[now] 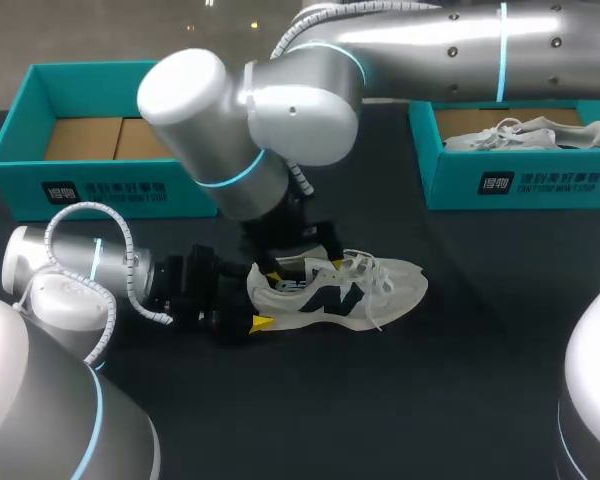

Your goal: Take the shoe out of the shoebox, open the shoe tongue, remove and reinsert the insole, then place the shoe into the shoebox

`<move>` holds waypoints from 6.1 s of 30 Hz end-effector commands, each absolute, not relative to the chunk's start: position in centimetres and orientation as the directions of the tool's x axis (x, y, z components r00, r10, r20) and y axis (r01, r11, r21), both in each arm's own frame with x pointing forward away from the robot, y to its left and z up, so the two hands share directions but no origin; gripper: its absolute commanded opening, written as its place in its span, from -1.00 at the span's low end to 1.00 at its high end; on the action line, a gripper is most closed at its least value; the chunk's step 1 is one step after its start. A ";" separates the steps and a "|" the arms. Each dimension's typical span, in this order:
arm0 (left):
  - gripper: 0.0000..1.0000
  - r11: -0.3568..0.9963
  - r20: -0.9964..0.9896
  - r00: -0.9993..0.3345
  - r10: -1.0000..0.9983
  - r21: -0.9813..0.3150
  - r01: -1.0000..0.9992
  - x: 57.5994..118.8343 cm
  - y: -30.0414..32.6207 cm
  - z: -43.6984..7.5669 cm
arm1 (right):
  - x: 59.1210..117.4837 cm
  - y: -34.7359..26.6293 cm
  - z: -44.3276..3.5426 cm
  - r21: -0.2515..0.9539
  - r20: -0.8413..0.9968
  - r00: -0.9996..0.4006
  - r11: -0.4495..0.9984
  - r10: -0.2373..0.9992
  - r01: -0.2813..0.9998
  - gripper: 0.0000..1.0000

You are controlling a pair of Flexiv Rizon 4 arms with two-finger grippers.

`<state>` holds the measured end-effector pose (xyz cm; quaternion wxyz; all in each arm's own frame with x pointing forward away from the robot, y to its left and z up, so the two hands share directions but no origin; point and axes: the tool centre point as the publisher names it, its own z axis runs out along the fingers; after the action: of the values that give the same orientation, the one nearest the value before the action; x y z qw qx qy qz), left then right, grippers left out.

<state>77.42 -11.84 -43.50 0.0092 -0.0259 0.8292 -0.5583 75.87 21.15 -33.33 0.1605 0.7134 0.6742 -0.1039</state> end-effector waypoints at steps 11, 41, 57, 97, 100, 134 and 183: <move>-1.00 0.377 0.015 -0.998 -0.053 -0.925 -0.034 77.3 -12.0 -44.1 | 76.7 19.5 -35.5 0.080 -0.455 0.072 -0.040 0.887 0.996 1.00; -1.00 0.377 0.015 -0.998 -0.053 -0.925 -0.034 77.3 -12.0 -44.1 | 77.9 14.9 -35.0 0.124 -0.431 0.179 -0.138 0.884 0.983 -1.00; -1.00 0.377 0.015 -0.998 -0.053 -0.925 -0.034 77.3 -12.0 -44.1 | 77.5 13.0 -32.1 0.148 -0.398 0.246 -0.203 0.884 0.968 -0.52; -1.00 0.377 0.015 -0.998 -0.053 -0.925 -0.034 77.3 -12.0 -44.1 | 74.8 9.9 -32.1 0.078 -0.302 0.339 -0.332 0.891 0.940 -1.00; -1.00 0.377 0.015 -0.998 -0.053 -0.925 -0.034 77.3 -12.0 -44.1 | 75.4 9.3 -32.1 0.072 -0.295 0.351 -0.346 0.889 0.936 -1.00; -1.00 0.377 0.015 -0.998 -0.053 -0.925 -0.034 77.3 -12.0 -44.1 | 74.5 14.5 -24.4 0.061 -0.247 -0.202 0.224 0.948 0.973 1.00; -1.00 0.377 0.015 -0.998 -0.053 -0.925 -0.034 77.3 -12.0 -44.1 | 75.5 18.0 -25.6 0.175 0.036 -0.998 0.983 0.054 0.060 1.00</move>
<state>77.41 -11.85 -43.50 0.0092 -0.0260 0.8292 -0.5582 75.00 18.54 -25.33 0.0208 0.0490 0.9961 0.0708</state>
